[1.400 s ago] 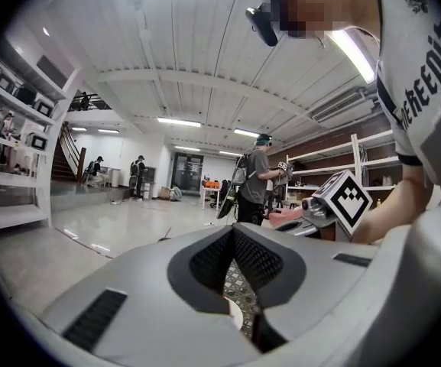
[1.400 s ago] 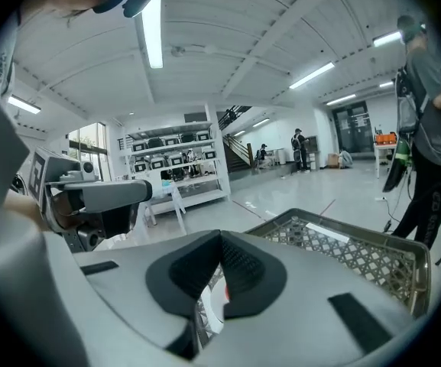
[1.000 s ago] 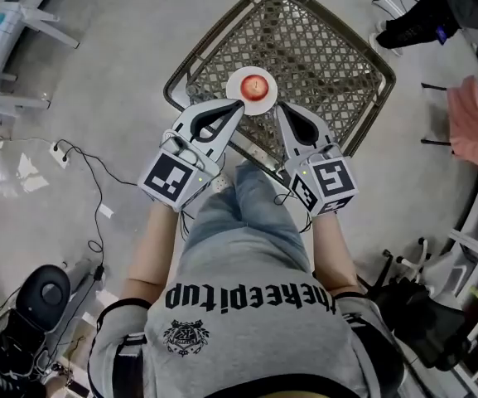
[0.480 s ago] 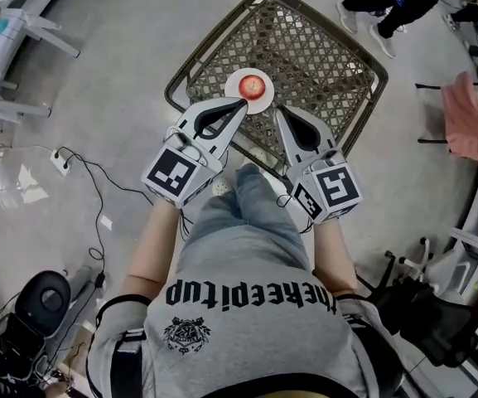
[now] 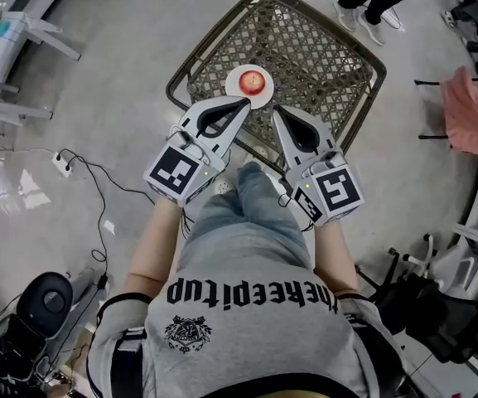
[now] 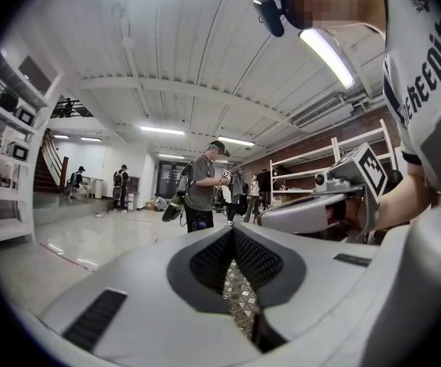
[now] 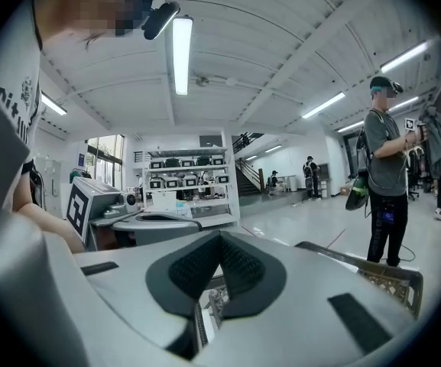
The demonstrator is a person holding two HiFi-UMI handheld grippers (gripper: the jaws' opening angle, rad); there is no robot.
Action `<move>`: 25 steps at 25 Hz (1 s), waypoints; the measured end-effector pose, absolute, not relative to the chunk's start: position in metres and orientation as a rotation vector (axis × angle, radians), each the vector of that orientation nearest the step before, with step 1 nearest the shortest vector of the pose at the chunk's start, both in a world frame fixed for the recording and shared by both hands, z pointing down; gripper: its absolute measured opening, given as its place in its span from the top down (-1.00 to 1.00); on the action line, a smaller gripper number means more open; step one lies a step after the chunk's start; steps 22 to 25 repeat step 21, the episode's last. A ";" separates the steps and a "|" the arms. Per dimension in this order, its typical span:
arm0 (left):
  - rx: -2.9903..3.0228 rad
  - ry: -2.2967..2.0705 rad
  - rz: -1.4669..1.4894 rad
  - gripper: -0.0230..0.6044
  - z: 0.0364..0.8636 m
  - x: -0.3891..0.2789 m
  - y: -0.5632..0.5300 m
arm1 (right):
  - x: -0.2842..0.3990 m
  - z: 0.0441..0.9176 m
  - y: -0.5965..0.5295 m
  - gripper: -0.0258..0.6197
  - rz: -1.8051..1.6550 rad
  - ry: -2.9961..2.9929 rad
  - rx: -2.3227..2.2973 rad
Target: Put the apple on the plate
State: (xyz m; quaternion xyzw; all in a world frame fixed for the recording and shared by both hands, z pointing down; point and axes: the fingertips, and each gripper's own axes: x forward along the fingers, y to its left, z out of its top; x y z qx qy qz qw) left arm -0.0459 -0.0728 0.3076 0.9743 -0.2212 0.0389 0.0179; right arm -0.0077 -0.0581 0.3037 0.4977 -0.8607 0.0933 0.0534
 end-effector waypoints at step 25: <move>3.018 -0.671 0.075 0.86 0.303 -0.059 -0.053 | -0.032 0.289 -0.041 0.95 0.208 -2.652 1.482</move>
